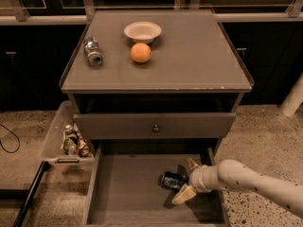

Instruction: Place pepsi can into middle drawer

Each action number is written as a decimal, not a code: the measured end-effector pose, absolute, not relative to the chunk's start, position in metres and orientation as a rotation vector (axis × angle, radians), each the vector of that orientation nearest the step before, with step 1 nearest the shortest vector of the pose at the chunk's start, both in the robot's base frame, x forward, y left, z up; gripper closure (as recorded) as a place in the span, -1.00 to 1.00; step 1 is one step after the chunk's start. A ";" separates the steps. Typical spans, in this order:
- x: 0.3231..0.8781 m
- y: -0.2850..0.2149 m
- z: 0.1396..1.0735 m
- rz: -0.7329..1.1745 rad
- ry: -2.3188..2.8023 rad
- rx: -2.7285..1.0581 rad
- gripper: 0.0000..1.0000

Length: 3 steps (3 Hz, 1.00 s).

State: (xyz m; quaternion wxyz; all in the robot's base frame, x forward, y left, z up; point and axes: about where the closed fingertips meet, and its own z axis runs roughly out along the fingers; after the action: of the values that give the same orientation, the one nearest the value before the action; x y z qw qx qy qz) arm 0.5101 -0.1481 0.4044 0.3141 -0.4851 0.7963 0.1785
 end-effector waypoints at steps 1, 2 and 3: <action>0.499 -0.158 0.431 0.487 2.037 -1.315 -1.00; 0.476 -0.165 0.473 0.520 1.921 -1.356 -1.00; 0.459 -0.175 0.504 0.521 1.838 -1.361 -1.00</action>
Offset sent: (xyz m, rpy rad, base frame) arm -0.0649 -0.0324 0.1252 0.1353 -0.1846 0.1913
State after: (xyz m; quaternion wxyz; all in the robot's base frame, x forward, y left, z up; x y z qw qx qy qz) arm 0.4595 -0.1749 0.5044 0.3876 -0.5351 0.7222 0.2046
